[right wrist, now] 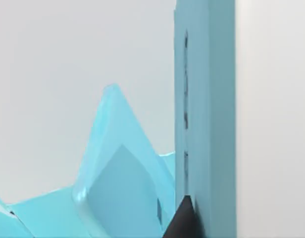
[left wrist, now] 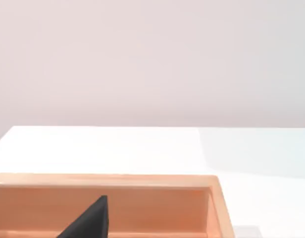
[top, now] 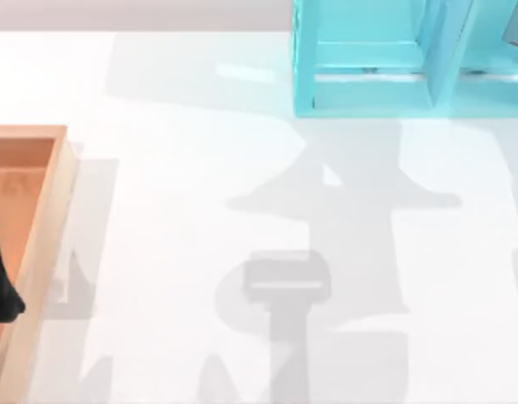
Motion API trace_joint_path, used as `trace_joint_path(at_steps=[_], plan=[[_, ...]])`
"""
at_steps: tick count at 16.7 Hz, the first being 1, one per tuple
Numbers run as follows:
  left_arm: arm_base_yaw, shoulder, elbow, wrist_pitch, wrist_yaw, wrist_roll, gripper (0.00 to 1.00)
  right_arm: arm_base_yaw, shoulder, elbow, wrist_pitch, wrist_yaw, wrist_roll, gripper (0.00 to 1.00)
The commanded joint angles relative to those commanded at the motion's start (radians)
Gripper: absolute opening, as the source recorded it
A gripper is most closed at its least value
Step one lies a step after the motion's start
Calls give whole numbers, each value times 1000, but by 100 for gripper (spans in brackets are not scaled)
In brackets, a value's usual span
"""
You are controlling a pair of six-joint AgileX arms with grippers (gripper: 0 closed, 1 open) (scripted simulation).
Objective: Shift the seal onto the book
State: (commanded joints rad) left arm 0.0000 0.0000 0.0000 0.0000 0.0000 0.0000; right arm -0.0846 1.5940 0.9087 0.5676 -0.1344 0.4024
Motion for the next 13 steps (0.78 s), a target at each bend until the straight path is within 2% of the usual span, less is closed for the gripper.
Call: trace_joint_path(at_steps=[6, 13], plan=[[0, 0, 0, 0, 0, 0, 100, -9, -353, -159, -199, -16, -4, 0], [0, 0, 0, 0, 0, 0, 100, -5, -384, -179, -222, -17, -4, 0]])
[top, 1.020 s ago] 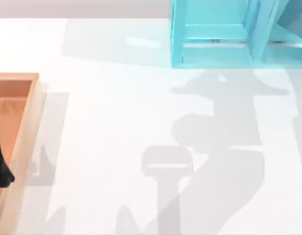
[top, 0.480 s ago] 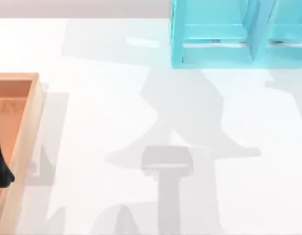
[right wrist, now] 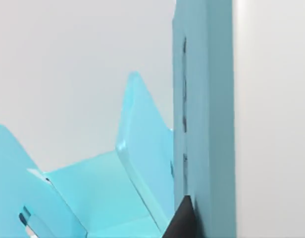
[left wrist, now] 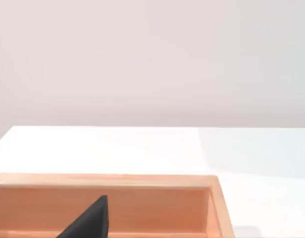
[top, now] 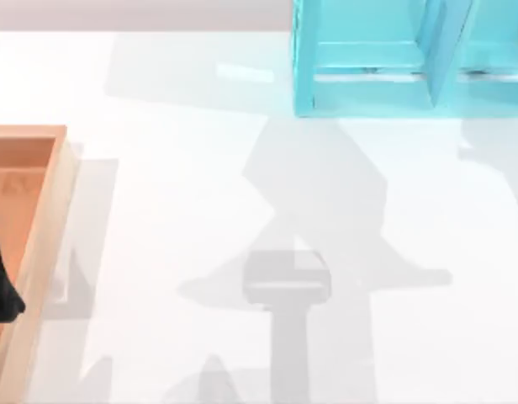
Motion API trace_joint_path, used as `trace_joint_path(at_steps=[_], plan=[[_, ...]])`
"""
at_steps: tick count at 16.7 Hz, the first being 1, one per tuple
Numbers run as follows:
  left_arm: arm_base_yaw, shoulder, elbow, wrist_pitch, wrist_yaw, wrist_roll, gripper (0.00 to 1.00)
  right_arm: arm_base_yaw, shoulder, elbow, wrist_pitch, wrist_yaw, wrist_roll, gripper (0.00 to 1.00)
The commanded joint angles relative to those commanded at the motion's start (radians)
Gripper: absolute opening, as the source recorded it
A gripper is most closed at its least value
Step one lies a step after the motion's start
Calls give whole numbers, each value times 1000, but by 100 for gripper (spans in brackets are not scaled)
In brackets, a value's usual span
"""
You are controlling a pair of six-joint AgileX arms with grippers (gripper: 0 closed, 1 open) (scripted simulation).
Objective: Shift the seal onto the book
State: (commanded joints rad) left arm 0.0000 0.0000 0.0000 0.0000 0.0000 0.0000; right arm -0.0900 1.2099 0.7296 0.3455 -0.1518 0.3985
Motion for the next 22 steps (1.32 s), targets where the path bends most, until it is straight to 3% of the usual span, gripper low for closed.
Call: trace_joint_path(at_steps=[4, 9, 16, 22], plan=[[0, 0, 0, 0, 0, 0, 100, 103, 63, 35, 24, 66, -69, 0], [0, 0, 0, 0, 0, 0, 100, 414, 245, 125, 83, 254, -311, 0], [0, 0, 0, 0, 0, 0, 100, 881, 542, 240, 170, 602, -848, 0], [0, 0, 0, 0, 0, 0, 100, 1131, 733, 292, 224, 864, -1362, 0]])
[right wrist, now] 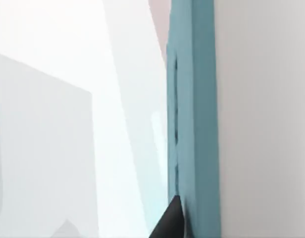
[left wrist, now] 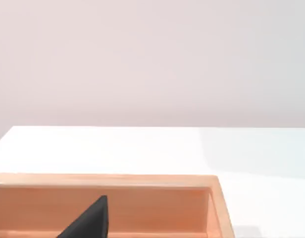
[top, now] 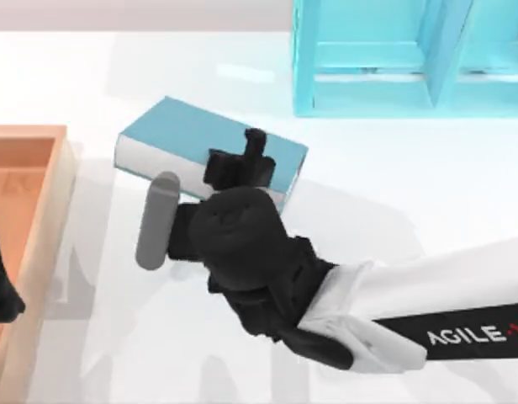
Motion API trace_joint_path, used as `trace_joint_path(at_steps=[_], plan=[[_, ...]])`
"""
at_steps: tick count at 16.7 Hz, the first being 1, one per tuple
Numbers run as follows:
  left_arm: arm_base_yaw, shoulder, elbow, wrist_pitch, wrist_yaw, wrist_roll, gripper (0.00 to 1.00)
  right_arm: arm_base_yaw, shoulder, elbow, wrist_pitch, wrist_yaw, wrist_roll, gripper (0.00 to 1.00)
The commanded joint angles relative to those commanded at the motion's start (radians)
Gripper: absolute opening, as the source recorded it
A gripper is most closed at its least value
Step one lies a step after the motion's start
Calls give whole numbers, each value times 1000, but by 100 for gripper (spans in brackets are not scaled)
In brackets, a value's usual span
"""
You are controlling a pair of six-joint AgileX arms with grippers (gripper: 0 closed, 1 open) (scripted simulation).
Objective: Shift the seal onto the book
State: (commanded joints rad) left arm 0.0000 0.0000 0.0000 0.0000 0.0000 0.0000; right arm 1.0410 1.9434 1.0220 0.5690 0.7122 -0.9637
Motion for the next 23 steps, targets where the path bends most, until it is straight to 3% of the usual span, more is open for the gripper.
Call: trace_joint_path(at_steps=[3, 6, 23], plan=[[0, 0, 0, 0, 0, 0, 100, 62, 50, 12, 17, 85, -163, 0], [0, 0, 0, 0, 0, 0, 100, 87, 72, 17, 25, 124, -231, 0], [0, 0, 0, 0, 0, 0, 100, 91, 89, -2, 51, 134, -220, 0]])
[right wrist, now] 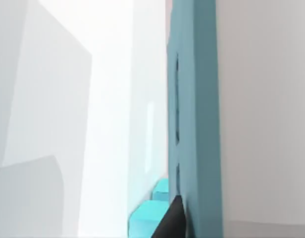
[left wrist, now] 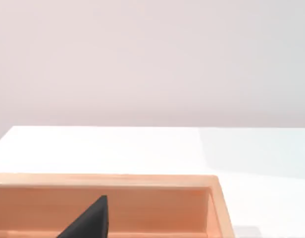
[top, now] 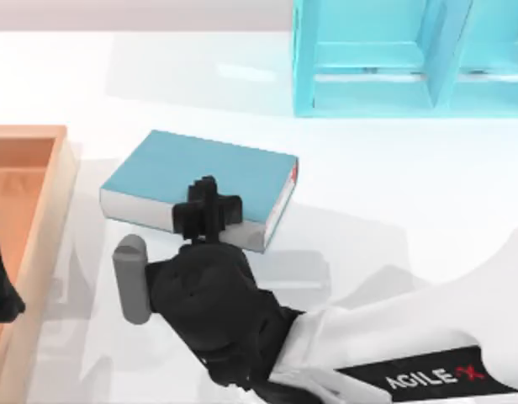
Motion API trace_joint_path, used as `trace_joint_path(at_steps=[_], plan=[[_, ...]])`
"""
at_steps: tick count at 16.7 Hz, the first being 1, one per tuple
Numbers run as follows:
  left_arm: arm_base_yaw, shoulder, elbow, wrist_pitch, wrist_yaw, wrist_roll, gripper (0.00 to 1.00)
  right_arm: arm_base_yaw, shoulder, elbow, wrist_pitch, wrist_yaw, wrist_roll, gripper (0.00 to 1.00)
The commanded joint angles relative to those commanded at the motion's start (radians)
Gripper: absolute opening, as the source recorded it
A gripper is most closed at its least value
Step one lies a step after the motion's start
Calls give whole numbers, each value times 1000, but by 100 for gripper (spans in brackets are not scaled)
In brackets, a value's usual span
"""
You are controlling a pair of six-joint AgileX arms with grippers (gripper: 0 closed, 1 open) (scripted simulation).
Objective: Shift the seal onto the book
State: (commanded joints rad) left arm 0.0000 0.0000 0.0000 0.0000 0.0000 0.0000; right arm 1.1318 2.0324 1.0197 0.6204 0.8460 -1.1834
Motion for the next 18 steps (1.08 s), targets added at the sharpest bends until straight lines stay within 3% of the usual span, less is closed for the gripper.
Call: trace_joint_path(at_steps=[9, 18], plan=[[0, 0, 0, 0, 0, 0, 100, 2, 65, -19, 80, 1, -3, 0], [0, 0, 0, 0, 0, 0, 100, 2, 65, -19, 80, 1, -3, 68]])
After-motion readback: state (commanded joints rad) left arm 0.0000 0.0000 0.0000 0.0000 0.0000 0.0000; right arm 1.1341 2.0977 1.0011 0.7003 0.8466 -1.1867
